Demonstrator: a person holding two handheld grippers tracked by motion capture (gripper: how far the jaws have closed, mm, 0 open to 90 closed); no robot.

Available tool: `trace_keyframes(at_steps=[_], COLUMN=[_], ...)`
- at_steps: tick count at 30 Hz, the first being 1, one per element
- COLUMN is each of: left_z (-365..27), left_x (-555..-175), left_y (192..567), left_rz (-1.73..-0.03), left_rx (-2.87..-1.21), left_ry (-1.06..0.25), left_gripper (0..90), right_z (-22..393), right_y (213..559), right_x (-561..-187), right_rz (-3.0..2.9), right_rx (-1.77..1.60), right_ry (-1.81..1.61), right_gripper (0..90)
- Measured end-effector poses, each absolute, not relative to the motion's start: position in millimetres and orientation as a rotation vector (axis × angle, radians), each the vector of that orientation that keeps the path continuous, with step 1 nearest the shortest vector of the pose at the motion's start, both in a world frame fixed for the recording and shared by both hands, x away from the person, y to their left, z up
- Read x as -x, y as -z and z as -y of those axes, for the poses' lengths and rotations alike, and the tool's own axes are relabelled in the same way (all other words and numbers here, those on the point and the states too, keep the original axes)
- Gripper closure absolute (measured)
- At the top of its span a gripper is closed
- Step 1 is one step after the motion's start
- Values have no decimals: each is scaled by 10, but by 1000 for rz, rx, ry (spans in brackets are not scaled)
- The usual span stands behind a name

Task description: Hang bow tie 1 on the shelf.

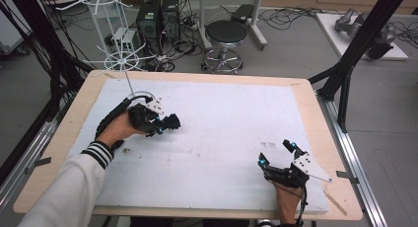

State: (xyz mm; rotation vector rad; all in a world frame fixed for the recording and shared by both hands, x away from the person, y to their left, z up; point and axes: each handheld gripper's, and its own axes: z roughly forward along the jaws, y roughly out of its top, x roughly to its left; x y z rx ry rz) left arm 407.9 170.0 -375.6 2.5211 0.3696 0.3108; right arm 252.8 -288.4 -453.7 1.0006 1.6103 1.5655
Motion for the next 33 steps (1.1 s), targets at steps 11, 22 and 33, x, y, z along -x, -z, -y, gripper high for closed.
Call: trace_keyframes(at_steps=[11, 22, 33], left_z=[-1796, -1947, -2050], left_x=[-3918, -3808, -3696], left_y=[3533, 3435, 3345], left_rz=[-419, -466, -507], left_rx=[-2322, -2179, -2082], left_ry=[-367, -392, -391], left_gripper=[737, 737, 737], right_z=[2884, 2882, 2882], right_y=[4536, 4536, 4536], right_x=[-2528, -2529, -2529], right_rz=[-1610, -1610, -1610], right_rx=[-1002, -1003, -1003], right_ry=[-1566, -1560, -1561], right_gripper=[11, 11, 11])
